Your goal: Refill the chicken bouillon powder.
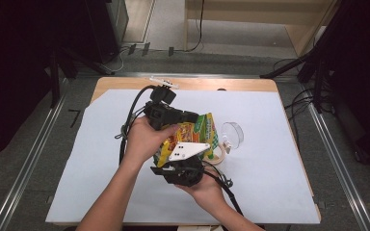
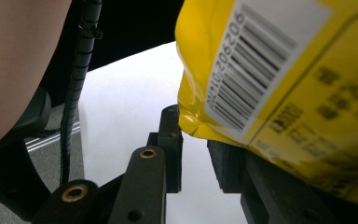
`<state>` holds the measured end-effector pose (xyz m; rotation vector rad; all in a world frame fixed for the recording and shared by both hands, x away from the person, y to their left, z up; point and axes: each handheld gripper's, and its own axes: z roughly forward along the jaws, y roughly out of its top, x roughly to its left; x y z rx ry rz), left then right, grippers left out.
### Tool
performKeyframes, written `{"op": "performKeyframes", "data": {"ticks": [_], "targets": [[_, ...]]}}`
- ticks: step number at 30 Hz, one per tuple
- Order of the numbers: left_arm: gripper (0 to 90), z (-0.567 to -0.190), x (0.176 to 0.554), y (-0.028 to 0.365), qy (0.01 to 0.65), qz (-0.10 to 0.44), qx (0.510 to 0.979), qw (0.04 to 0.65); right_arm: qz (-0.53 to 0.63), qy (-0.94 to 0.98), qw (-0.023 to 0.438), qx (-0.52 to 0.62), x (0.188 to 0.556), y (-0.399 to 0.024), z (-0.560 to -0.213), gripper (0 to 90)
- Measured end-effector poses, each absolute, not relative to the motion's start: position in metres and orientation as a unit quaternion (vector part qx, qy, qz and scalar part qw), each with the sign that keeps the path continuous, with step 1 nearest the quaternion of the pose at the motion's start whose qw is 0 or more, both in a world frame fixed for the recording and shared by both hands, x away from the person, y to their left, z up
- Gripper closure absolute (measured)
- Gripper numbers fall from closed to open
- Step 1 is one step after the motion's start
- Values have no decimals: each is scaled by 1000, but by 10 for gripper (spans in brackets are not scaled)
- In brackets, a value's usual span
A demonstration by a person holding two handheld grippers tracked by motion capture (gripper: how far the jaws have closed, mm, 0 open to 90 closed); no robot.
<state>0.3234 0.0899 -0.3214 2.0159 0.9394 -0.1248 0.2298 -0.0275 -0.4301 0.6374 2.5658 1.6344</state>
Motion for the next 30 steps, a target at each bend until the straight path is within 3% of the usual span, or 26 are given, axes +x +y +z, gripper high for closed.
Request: {"op": "performKeyframes", "data": {"ticks": [30], "targets": [[866, -324, 324, 91, 379, -56, 811, 443, 528, 824, 9, 205, 231, -28, -433, 772]]}}
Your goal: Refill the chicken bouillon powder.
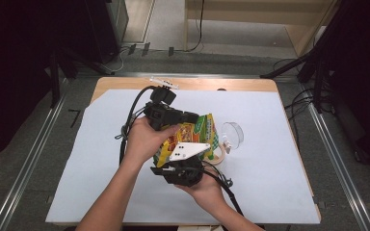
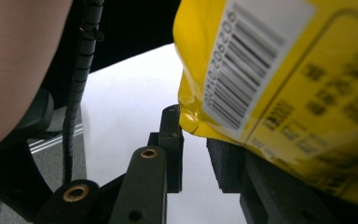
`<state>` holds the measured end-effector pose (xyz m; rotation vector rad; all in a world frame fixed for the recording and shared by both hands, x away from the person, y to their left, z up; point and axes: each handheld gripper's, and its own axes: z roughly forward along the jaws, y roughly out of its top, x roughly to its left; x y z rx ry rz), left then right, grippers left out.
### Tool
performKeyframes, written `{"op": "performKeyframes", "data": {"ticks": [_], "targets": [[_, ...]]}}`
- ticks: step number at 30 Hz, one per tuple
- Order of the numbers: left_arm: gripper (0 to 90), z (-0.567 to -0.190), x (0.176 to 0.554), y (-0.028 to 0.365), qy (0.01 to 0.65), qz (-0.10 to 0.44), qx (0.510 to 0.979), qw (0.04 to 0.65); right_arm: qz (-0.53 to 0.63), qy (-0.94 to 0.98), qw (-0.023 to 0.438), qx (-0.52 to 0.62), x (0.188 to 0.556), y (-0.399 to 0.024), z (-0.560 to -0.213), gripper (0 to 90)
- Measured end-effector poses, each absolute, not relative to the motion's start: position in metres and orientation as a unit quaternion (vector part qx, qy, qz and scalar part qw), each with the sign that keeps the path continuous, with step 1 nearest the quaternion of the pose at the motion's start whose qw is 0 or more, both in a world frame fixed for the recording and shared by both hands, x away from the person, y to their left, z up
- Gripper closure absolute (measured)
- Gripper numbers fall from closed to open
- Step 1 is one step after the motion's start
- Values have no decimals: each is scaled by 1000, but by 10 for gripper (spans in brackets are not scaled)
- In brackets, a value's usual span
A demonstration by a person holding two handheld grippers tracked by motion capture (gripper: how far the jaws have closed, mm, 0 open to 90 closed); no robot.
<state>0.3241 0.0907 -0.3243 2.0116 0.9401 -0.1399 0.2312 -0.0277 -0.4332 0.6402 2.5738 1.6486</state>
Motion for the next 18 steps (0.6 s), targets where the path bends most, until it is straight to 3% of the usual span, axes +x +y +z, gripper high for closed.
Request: {"op": "performKeyframes", "data": {"ticks": [18], "targets": [[860, -323, 321, 89, 372, -44, 813, 445, 528, 824, 15, 205, 230, -29, -432, 763]]}}
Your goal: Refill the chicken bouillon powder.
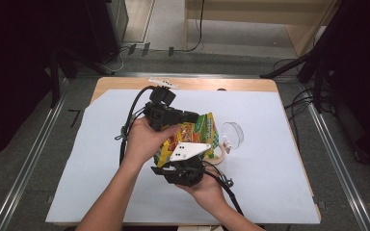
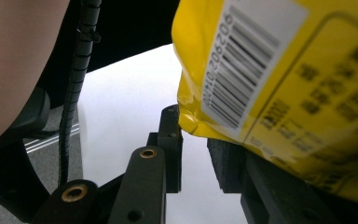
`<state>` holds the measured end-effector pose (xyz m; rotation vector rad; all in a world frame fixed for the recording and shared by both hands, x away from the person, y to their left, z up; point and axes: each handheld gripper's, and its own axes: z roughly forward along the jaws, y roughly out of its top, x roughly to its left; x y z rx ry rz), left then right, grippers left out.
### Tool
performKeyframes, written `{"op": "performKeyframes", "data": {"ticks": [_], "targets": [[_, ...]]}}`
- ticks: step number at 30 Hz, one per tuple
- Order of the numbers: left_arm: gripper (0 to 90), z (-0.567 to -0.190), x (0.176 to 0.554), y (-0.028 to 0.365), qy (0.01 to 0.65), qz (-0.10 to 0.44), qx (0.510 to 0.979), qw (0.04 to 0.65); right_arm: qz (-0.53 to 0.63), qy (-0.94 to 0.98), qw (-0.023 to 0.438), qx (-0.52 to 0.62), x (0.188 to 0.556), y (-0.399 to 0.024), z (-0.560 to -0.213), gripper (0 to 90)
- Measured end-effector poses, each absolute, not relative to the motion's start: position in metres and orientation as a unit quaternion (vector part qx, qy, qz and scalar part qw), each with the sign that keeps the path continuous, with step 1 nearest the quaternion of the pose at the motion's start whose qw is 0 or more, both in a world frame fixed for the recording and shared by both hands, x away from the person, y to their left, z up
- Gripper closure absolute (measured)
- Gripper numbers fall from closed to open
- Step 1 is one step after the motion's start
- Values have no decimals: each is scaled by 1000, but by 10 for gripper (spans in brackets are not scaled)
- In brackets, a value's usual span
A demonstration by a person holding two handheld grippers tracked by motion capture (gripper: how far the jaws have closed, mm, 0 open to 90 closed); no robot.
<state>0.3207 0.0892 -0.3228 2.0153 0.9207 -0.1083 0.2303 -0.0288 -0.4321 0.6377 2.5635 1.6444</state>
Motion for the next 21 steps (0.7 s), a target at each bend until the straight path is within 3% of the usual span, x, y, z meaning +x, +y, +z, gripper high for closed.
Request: {"op": "performKeyframes", "data": {"ticks": [21], "targets": [[844, -327, 317, 96, 366, -51, 816, 445, 528, 825, 7, 204, 228, -24, -442, 649]]}}
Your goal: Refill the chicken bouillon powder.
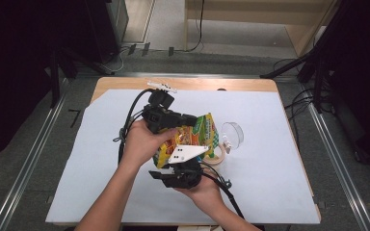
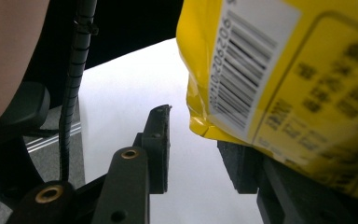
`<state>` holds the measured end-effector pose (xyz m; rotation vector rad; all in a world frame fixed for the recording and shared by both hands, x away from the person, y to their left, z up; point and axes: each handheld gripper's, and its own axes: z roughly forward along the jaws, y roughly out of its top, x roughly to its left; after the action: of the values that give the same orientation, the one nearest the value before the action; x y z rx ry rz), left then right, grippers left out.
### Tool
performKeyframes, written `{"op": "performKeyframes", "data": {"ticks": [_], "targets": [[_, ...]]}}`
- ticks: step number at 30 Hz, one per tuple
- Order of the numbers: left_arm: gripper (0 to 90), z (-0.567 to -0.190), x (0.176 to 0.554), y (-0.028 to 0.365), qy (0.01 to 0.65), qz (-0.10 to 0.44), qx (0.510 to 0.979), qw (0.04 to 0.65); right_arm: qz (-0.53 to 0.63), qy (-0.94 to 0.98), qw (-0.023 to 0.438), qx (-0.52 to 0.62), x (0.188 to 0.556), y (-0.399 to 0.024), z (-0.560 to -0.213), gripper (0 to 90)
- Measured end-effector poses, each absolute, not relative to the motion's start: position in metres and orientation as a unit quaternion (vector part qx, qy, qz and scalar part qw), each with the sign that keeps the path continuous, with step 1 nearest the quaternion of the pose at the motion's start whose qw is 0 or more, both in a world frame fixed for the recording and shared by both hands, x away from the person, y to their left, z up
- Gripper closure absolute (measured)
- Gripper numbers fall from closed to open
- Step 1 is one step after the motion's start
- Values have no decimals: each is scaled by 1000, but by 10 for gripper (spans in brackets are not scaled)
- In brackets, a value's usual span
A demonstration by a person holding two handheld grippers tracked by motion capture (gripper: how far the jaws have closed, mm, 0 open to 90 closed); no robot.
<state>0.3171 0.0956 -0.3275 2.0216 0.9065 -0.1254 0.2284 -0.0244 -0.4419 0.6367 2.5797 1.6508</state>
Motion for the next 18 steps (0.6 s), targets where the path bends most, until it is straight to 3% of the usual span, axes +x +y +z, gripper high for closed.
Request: {"op": "performKeyframes", "data": {"ticks": [7, 11, 18], "targets": [[839, -328, 312, 100, 369, -47, 815, 444, 524, 827, 3, 202, 227, -22, -445, 634], [832, -326, 311, 100, 371, -39, 813, 448, 529, 825, 15, 198, 226, -22, -441, 694], [833, -324, 322, 97, 377, -39, 814, 439, 529, 822, 3, 209, 232, -23, -434, 705]]}}
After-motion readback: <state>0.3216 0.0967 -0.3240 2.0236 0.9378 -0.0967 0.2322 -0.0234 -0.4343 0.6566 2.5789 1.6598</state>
